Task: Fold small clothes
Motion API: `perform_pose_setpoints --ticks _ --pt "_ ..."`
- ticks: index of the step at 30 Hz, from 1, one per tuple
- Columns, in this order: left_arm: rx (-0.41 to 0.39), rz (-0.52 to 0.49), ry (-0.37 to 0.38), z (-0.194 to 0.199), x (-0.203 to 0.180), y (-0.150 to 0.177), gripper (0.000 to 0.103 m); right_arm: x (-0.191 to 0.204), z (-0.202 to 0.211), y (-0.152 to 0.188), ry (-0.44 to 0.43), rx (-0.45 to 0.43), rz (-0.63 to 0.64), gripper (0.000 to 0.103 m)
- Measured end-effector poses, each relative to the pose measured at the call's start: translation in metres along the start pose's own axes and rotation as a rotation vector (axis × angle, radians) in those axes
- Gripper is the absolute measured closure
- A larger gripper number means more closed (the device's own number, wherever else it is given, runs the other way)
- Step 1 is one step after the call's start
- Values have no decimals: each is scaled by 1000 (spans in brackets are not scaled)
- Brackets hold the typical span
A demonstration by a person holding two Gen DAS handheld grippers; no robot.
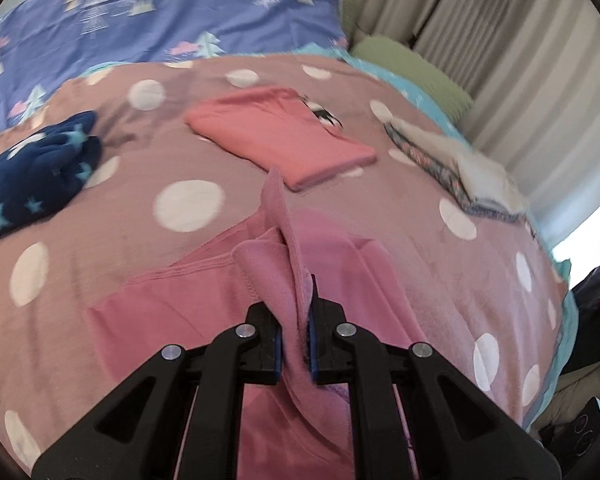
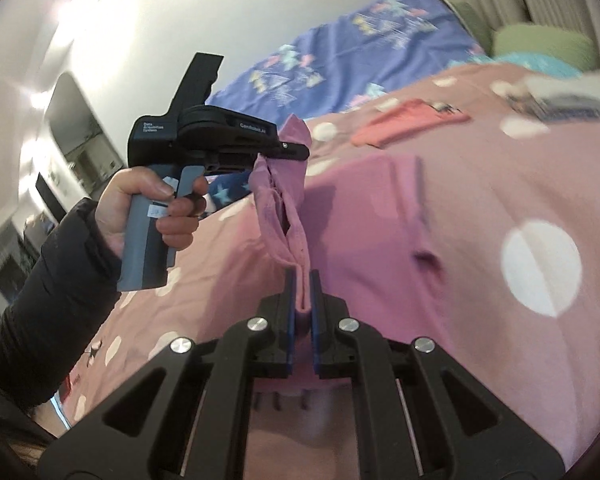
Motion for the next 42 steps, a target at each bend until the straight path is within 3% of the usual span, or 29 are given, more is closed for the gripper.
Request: perform_pose_setpoints --ticks 8,14,20,22,24,28,30,33,40,42 --pt "63 -63 -82 -38 -34 -3 94 -26 11 10 -11 -2 -106 97" --pt "40 -110 -134 -42 -47 -7 94 -31 15 11 -47 -19 -168 97" --pt "41 -64 -127 -47 -48 -11 93 -39 20 13 -24 -23 -195 97" --pt "35 -65 -118 -48 -49 -9 84 -45 17 19 -16 -2 -221 97" --pt "14 -60 -105 -39 -50 -8 62 -52 12 29 1 35 -256 97" --pt "-104 -98 -101 9 -48 -6 46 -54 12 37 -11 47 -282 97" --pt "-176 -156 -127 38 -46 4 33 -52 12 38 -3 51 -273 97" --pt "-238 -221 -189 64 -35 26 24 -50 13 41 0 53 -271 97" --pt "-154 -271 -144 82 -9 121 23 -50 19 40 26 45 -281 96" --pt "-122 -295 -164 80 -5 154 20 -51 21 41 40 49 -283 96"
Point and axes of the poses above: each gripper's, at about its wrist camera, not at the fingertips, and z roughly against the way its jaws point, x to its left, y to its underside, the point moved 6 cm from there along -z, roughly the way its jaws point, and after that the axes turned 9 degrees about -y, right-handed, at the moved point
